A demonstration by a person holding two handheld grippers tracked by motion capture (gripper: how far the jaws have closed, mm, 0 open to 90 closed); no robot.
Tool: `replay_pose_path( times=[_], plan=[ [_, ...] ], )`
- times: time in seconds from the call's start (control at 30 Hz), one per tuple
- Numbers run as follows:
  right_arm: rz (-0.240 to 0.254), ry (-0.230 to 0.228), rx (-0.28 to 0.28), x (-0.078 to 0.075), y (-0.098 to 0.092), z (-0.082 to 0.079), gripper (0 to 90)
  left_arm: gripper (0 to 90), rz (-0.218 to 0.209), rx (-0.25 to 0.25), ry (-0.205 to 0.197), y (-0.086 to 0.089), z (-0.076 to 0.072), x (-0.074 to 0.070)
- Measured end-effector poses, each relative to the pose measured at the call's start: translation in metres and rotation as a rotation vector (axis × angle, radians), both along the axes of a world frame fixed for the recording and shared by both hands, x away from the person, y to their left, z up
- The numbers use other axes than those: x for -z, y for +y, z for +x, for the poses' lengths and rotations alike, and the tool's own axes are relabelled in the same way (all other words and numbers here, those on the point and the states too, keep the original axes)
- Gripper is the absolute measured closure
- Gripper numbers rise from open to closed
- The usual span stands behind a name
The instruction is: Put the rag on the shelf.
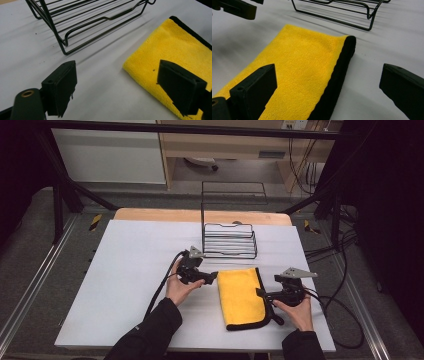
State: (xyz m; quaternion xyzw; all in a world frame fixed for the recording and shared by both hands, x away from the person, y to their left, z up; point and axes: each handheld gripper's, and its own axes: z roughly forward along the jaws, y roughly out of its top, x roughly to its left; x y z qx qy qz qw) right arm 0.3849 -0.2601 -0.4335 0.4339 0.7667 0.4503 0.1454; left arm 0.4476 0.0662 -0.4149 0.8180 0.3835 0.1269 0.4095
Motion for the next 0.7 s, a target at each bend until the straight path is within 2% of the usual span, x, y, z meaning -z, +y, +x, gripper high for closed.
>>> replay_pose_path(
  times=[0.13,0.27,0.57,0.7],
  plan=[
    [-0.005,-0.001,-0.004,0.001,0.000,0.000,2.1,21.9,0.000,-0.003,0.026,-0.010,0.004,0.006],
    [-0.006,0.000,-0.003,0.001,0.001,0.000,2.1,28.0,0.007,0.003,0.036,-0.018,0.007,0.013],
    [-0.011,0.008,-0.004,0.001,0.001,0.001,2.3,48.0,0.005,-0.017,0.094,-0.030,0.010,0.025],
    [-0.013,0.010,-0.001,0.001,0.001,0.002,2.3,53.9,0.008,-0.021,0.115,-0.033,0.011,0.029]
  ],
)
